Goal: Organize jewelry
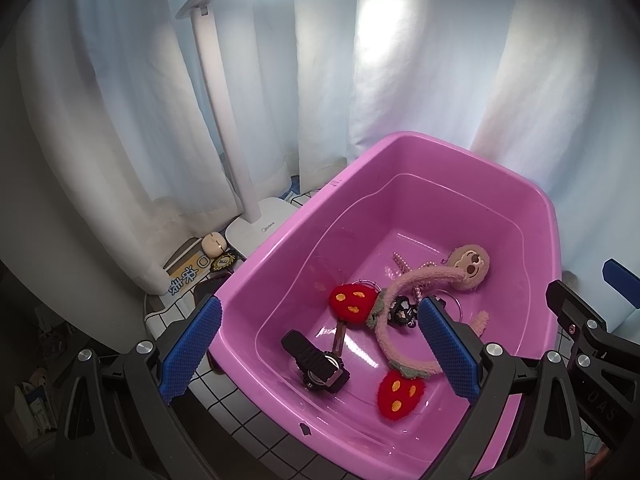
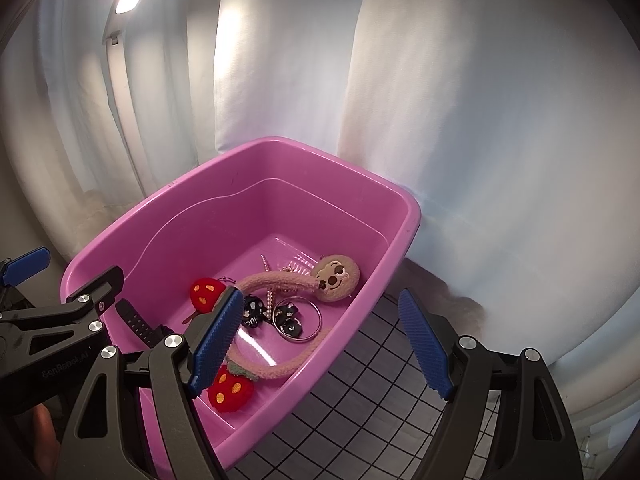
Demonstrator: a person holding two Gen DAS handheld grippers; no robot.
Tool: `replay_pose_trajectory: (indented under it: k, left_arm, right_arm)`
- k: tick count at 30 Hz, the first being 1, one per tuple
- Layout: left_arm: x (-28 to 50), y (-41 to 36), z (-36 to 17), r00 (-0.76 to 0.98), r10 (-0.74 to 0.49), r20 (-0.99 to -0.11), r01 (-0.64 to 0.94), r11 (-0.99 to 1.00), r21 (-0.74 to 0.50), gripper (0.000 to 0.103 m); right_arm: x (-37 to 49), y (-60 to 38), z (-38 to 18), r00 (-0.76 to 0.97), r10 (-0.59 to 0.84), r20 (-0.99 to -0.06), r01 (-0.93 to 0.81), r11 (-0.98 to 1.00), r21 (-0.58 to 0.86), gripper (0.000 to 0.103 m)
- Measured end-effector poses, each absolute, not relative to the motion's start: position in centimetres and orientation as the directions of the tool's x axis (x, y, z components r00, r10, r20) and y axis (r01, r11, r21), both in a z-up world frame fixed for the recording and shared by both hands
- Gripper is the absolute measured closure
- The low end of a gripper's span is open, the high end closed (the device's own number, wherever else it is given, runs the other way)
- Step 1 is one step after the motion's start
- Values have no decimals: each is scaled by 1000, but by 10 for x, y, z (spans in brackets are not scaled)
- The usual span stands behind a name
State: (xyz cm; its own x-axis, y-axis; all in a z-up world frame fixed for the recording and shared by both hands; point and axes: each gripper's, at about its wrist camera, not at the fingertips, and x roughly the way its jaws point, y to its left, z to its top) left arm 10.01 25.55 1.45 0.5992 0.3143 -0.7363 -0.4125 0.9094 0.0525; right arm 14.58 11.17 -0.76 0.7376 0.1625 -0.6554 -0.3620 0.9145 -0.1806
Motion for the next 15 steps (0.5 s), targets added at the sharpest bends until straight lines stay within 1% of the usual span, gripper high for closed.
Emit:
replay_pose_trajectory:
  k: [15]
  left_arm:
    - [107, 255, 10, 594, 307, -744, -407, 912, 51, 6]
  right_arm:
    - [150, 111, -10, 733, 163, -660, -356, 919, -168, 27]
